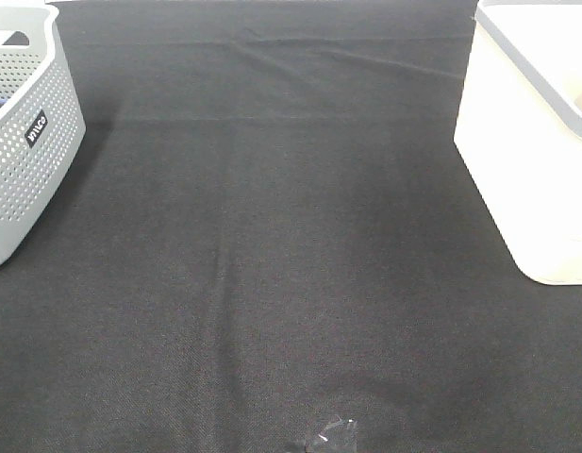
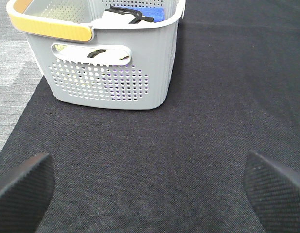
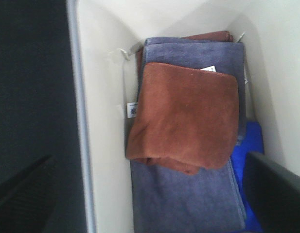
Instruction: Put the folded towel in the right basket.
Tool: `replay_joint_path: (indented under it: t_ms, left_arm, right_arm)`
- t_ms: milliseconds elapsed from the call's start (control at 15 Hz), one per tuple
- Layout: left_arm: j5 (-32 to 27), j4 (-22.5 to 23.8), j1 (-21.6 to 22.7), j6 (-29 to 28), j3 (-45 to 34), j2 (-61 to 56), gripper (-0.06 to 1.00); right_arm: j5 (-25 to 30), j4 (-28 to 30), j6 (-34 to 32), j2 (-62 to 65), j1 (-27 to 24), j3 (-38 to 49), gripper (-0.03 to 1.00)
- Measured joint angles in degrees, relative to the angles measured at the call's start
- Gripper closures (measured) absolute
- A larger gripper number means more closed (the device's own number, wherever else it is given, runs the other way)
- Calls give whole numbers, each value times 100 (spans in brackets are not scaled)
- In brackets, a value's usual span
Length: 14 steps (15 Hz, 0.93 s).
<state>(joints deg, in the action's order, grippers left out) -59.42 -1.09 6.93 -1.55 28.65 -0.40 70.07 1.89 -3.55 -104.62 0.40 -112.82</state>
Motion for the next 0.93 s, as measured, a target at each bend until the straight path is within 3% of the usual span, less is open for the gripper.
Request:
replay_joint_path:
  t_ms: [267,933]
  left_arm:
    - [0,0,0,0,0,0,-4]
    - [0,-23,0,0,0,0,-4]
  right_arm:
    - [0,126,-212,1329,155,922,-1]
    - [-17,172,-223,6050,155,5128,-1]
